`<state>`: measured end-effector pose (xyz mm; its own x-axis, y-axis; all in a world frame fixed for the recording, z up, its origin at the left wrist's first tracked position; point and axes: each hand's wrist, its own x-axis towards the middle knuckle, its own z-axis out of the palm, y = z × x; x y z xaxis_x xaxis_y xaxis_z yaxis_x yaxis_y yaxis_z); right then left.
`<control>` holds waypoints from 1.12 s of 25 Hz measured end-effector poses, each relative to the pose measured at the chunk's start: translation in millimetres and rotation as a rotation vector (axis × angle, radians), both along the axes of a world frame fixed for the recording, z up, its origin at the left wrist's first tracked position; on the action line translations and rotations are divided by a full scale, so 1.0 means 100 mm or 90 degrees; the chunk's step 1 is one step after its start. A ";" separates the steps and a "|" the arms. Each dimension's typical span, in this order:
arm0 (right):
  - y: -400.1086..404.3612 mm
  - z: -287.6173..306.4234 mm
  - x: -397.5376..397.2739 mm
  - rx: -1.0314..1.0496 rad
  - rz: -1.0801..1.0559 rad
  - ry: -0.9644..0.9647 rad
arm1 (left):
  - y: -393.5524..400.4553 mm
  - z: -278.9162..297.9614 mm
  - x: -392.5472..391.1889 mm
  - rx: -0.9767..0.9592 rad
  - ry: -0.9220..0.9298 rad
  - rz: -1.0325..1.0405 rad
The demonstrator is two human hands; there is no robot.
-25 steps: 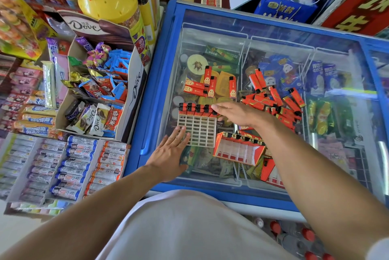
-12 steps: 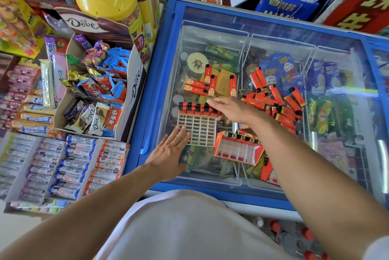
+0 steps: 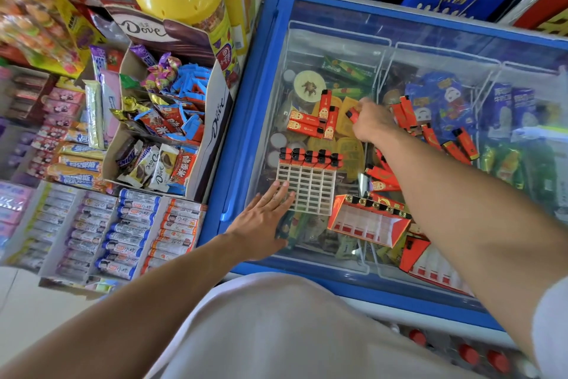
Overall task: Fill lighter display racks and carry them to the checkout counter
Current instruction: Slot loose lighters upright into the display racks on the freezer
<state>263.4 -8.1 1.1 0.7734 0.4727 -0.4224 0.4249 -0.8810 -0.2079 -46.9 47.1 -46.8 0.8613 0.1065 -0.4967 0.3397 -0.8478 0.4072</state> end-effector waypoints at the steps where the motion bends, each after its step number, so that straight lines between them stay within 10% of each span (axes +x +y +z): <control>1: -0.01 0.05 -0.03 0.025 0.003 0.009 | -0.01 -0.01 -0.01 -0.001 -0.001 0.001; 8: -0.36 0.66 -0.80 0.432 0.068 0.058 | -0.02 -0.02 -0.02 0.003 -0.010 -0.005; 28: -0.19 0.21 -1.67 0.256 0.213 -0.181 | 0.00 -0.03 -0.11 -0.152 -0.137 0.119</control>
